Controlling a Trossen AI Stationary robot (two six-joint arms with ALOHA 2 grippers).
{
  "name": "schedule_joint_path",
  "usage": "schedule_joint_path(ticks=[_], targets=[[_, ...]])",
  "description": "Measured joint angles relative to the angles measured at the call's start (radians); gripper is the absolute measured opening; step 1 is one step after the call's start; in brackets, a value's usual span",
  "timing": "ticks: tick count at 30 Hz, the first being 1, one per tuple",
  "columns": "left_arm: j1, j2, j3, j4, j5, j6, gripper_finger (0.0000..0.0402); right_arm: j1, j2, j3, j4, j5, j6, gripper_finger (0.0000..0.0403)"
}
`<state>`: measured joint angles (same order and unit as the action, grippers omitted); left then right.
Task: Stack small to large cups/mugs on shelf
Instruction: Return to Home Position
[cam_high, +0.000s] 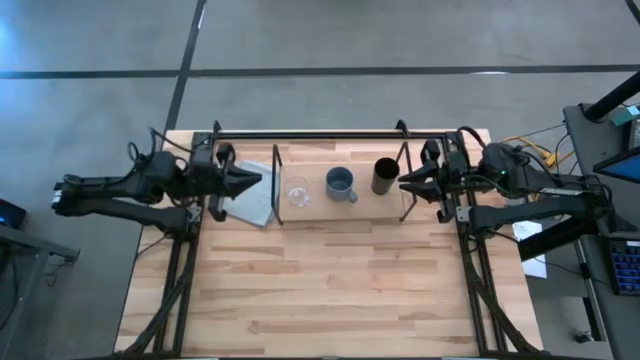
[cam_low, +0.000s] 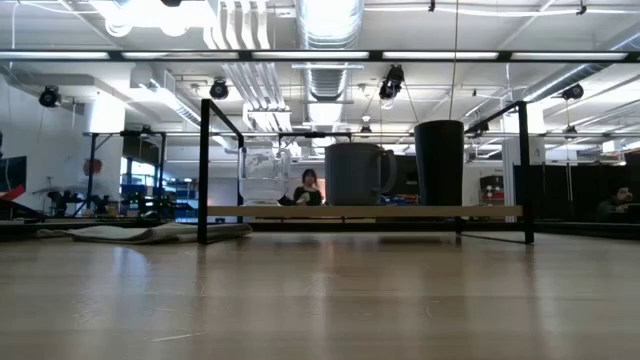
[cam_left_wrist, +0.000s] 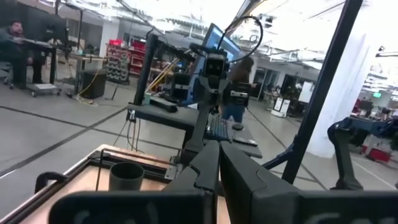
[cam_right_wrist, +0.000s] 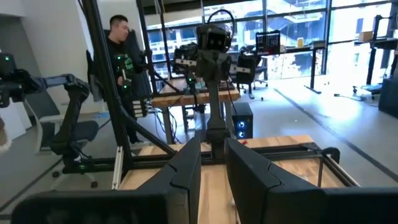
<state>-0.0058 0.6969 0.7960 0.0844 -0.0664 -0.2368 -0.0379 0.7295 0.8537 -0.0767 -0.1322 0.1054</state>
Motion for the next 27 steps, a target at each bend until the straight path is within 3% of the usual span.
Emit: schedule_joint_path(ticks=[14,27], targets=[[-0.016,-0.107,-0.051,-0.119,-0.080,0.042,0.0000,0.000,-0.024,-0.079,0.007,-0.002,0.002,0.0068],[-0.017,-0.344,-0.284,-0.125,-0.176,0.037,0.0000,0.000,-0.215,-0.314,0.127,-0.002,0.026,0.0068]])
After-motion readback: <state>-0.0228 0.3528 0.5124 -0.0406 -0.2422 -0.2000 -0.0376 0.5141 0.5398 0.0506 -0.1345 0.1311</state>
